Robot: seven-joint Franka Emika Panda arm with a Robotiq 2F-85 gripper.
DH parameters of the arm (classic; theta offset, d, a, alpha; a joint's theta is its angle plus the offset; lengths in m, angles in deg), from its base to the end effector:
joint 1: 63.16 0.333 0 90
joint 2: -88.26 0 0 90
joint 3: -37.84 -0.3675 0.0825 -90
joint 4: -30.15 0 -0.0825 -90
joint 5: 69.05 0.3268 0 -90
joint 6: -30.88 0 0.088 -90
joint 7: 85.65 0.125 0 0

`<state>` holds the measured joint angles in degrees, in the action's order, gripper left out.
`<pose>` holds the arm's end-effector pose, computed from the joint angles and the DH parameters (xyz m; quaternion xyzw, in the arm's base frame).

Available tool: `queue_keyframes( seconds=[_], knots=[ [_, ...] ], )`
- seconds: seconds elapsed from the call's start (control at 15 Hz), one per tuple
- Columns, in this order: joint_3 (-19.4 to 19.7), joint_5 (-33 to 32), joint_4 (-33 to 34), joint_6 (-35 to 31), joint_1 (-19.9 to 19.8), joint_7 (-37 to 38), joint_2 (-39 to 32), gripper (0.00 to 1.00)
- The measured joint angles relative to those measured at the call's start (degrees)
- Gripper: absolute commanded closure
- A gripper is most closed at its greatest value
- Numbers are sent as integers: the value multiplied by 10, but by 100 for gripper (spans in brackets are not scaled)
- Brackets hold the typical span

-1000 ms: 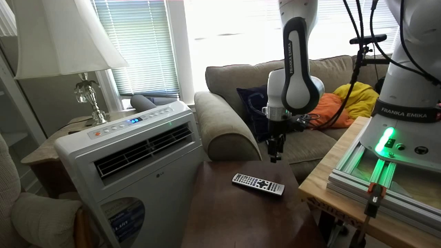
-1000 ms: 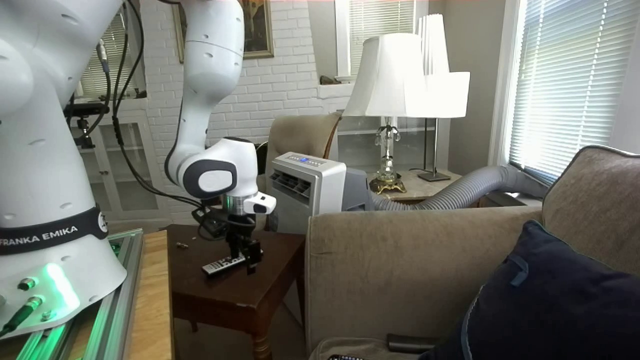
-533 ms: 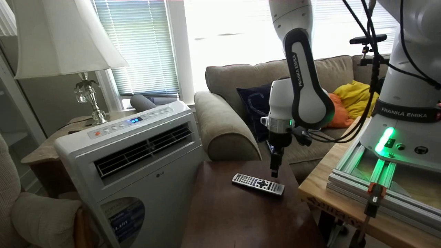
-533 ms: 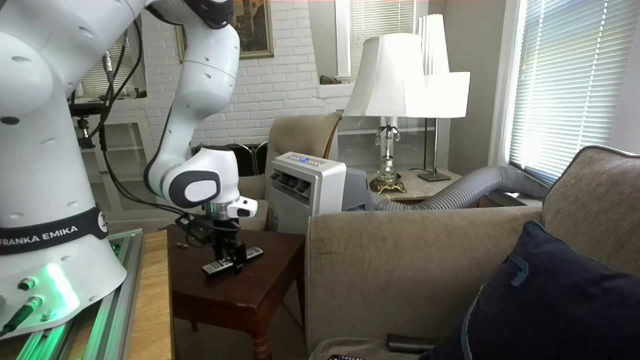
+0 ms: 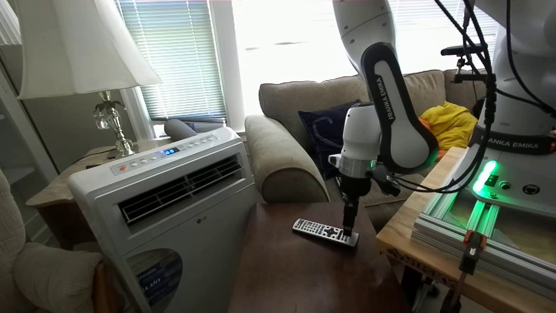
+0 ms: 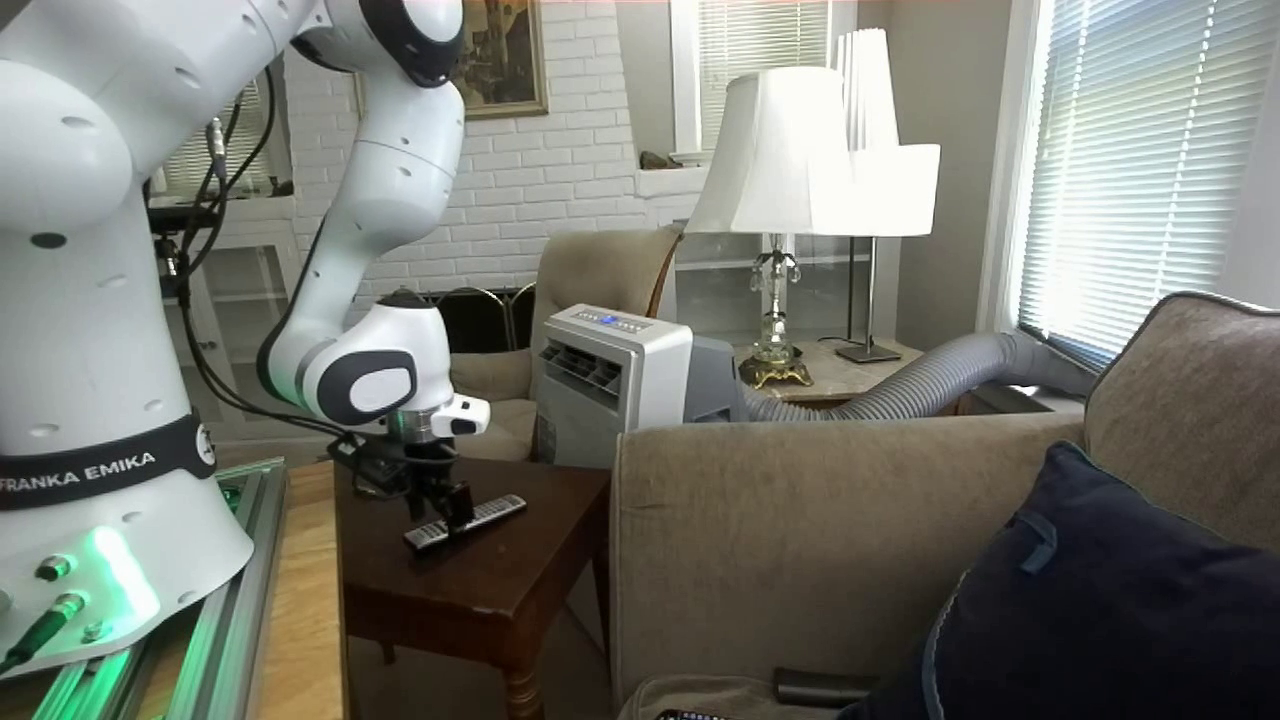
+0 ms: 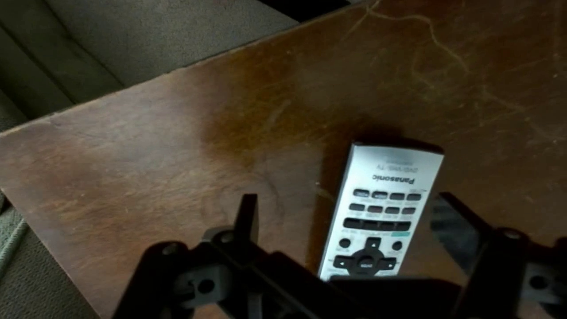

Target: Put both remotes on the left side of the sofa

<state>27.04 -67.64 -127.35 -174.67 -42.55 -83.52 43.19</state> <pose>0.3080 0.1996 0.0855 -0.9747 -0.2128 -0.0125 0.0671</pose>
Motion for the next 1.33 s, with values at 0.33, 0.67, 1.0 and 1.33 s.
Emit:
queue_keyframes(
  seconds=[0.33,0.67,1.0,1.33],
  knots=[
    [-3,17,0,-17,26,8,-1,50],
    [-6,37,0,-23,47,12,-1,84],
    [-6,41,0,-25,49,20,0,59],
    [-6,41,4,-23,28,30,10,26]
  ],
)
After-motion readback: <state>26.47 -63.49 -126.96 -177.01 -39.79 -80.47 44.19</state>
